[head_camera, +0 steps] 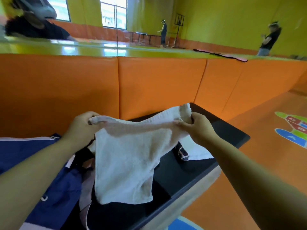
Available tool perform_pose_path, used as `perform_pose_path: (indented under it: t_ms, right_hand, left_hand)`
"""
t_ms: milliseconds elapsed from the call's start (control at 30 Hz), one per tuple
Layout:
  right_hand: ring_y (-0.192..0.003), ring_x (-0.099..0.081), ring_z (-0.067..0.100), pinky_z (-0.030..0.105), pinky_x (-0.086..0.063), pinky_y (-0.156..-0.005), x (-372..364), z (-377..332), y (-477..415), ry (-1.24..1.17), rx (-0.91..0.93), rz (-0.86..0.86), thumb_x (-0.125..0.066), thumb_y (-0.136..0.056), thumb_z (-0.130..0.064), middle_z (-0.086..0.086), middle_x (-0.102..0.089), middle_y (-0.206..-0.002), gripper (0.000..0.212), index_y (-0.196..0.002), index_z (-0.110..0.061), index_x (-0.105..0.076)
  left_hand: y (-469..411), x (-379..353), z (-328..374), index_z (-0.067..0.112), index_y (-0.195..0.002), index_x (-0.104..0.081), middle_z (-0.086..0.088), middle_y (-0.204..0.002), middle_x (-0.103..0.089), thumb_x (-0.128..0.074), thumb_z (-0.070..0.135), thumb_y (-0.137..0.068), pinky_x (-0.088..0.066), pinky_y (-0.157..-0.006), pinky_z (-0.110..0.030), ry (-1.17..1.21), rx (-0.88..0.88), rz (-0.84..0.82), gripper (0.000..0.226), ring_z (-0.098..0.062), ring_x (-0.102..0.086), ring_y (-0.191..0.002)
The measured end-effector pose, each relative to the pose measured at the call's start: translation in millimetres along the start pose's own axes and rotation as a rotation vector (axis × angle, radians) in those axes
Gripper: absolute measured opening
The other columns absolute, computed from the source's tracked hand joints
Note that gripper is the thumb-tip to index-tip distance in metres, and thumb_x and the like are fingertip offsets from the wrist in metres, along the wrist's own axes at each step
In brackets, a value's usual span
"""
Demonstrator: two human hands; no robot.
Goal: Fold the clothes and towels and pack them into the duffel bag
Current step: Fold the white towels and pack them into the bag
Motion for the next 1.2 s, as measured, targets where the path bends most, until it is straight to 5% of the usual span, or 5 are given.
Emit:
perform_pose_path:
  t_ms: [433, 700, 900, 1033, 1200]
  right_hand:
    - [-0.06, -0.059, 0.025, 0.03, -0.049, -0.05, 68, -67, 29, -0.303, -0.057, -0.069, -0.047, -0.095, -0.044, 0.017, -0.062, -0.075, 0.05, -0.09, 0.003, -0.063]
    - [-0.068, -0.06, 0.026, 0.031, -0.057, -0.044, 30, -45, -26, -0.437, -0.309, 0.036, -0.059, -0.093, -0.024, 0.016, -0.061, -0.085, 0.022, -0.087, -0.004, -0.062]
    - [-0.107, -0.059, 0.044, 0.058, -0.047, -0.093, -39, -5, -30, -0.283, -0.227, -0.148, -0.067, -0.087, -0.01, 0.034, -0.058, -0.114, 0.048, -0.125, 0.011, -0.048]
    - [-0.069, -0.052, 0.019, 0.035, -0.045, -0.057, -80, 28, -20, 0.191, -0.188, -0.43, -0.073, -0.08, -0.033, 0.004, -0.053, -0.076, 0.03, -0.075, -0.016, -0.05]
    - [-0.079, -0.048, 0.019, 0.029, -0.04, -0.069, -98, 49, -6, 0.401, -0.229, -0.581, -0.071, -0.078, -0.047, 0.002, -0.046, -0.083, 0.057, -0.107, -0.005, -0.047]
  left_hand:
    - [6, 72, 69, 0.005, -0.081, -0.061, -0.008, -0.055, -0.042, -0.067, 0.014, -0.083, -0.028, -0.032, -0.021, 0.274, 0.105, 0.124, 0.011, -0.011, -0.031, -0.03]
    - [-12, 45, 45, -0.004, -0.122, -0.047, -0.022, -0.103, -0.058, -0.06, 0.004, -0.089, -0.058, -0.06, -0.027, 0.492, 0.321, 0.151, 0.036, -0.022, -0.065, -0.069]
    - [3, -11, -7, 0.013, -0.147, -0.025, -0.011, -0.152, -0.029, -0.072, 0.029, -0.081, -0.034, -0.107, -0.042, -0.076, 0.346, -0.026, 0.083, -0.031, -0.036, -0.134]
    - [30, -49, -42, 0.007, -0.115, -0.052, -0.008, -0.102, -0.056, -0.073, 0.033, -0.076, -0.053, -0.079, -0.035, -0.25, 0.476, -0.247, 0.052, -0.026, -0.059, -0.094]
    - [61, -73, -42, 0.013, -0.079, -0.054, 0.0, -0.081, -0.053, -0.05, 0.054, -0.085, -0.04, -0.066, -0.025, -0.899, 0.447, -0.602, 0.042, -0.021, -0.056, -0.09]
Point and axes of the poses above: each hand's wrist, its own y-axis away from the middle knuckle, its own x-axis out of the back of the hand, z = x × y, the point moved 3 cm from there along -y, towards the middle knuckle
